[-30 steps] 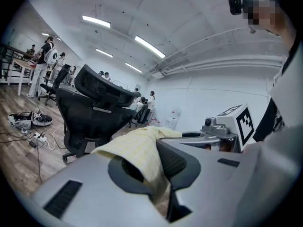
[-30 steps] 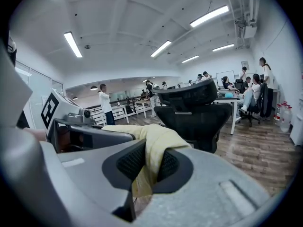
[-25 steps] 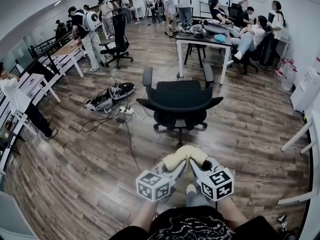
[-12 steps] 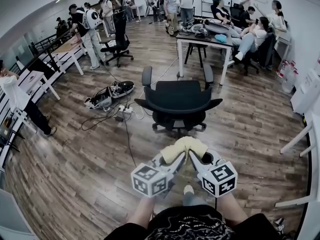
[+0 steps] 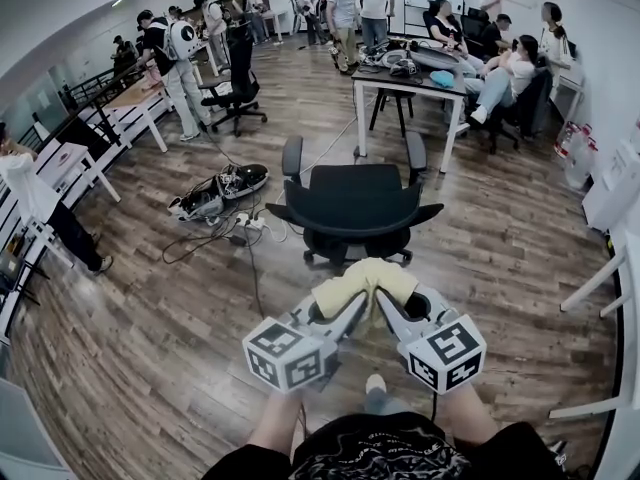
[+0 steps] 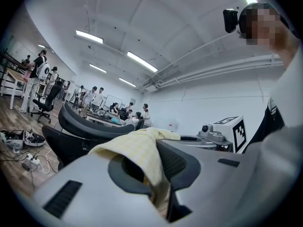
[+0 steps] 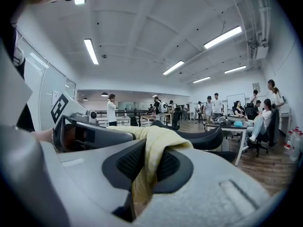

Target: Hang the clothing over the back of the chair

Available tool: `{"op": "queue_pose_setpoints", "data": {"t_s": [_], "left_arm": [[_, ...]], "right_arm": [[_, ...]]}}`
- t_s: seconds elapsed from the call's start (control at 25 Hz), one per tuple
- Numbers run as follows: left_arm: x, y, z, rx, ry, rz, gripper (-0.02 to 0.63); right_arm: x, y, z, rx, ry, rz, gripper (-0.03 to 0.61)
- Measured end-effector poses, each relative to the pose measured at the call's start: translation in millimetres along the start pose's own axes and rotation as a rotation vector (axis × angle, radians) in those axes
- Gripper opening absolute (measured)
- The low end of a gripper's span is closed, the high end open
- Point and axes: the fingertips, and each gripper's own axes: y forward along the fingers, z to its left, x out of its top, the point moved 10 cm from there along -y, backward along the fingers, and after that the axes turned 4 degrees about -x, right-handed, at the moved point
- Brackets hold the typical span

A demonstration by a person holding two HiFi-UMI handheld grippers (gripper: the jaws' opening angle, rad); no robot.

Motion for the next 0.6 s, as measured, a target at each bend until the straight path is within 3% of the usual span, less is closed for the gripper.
{"op": "queue_pose_setpoints", "data": {"t_s": [0.6], "left_arm": [[91,6,-2,-0.086,0.164,-0.119,0.05]], "right_arm": [[84,2,-16,0.032,-0.117,-0.194,0.032]]}}
